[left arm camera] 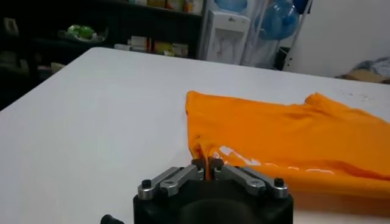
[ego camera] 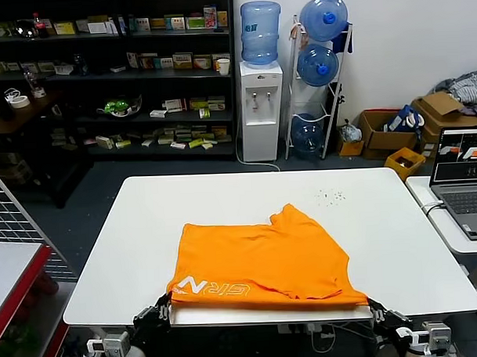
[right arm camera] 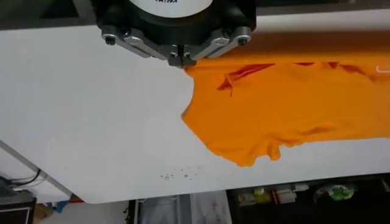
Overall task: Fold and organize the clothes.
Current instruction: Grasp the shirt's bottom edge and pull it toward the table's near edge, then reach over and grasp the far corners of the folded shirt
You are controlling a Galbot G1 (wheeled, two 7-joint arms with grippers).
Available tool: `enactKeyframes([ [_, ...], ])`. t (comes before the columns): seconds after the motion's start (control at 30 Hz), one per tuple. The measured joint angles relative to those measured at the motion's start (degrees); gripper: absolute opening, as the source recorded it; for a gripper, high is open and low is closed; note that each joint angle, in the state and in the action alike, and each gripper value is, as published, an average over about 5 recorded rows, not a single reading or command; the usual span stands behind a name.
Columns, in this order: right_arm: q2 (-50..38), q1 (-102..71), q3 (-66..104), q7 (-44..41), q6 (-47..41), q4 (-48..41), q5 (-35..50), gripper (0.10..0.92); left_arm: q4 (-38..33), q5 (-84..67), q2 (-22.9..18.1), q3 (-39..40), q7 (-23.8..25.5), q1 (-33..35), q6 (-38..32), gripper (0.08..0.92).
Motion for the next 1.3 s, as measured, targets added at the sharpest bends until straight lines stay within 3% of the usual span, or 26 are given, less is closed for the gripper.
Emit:
enactKeyframes([
  [0.37,-4.2,6.0,-0.2,-0.7,0.1,1.1,0.2,0.605,-1.4,-1.9,1.8,-1.4,0.5,-1.7,0.2,0.538],
  [0.63,-4.1,27.0,-11.3,1.9,-0.7,-9.2,1.1,0.806,7.4,-4.6,1.2,1.5,3.6,-15.7,0.4,0.760],
  [0.77,-1.3,38.8,-18.0,2.3,-0.8,-18.3,0.4,0.821,15.3,-5.7,-0.1,4.8,5.4,-24.8,0.7,0.817],
  [0.97,3.6,51.8,-25.4,2.2,-2.0,-31.4,-1.1,0.823,27.0,-6.9,-2.2,10.2,7.4,-36.4,1.7,0.823],
  [1.3,8.1,60.9,-31.2,1.2,-4.7,-44.0,-2.7,0.823,38.5,-7.5,-3.5,17.1,9.2,-47.6,4.3,0.823],
])
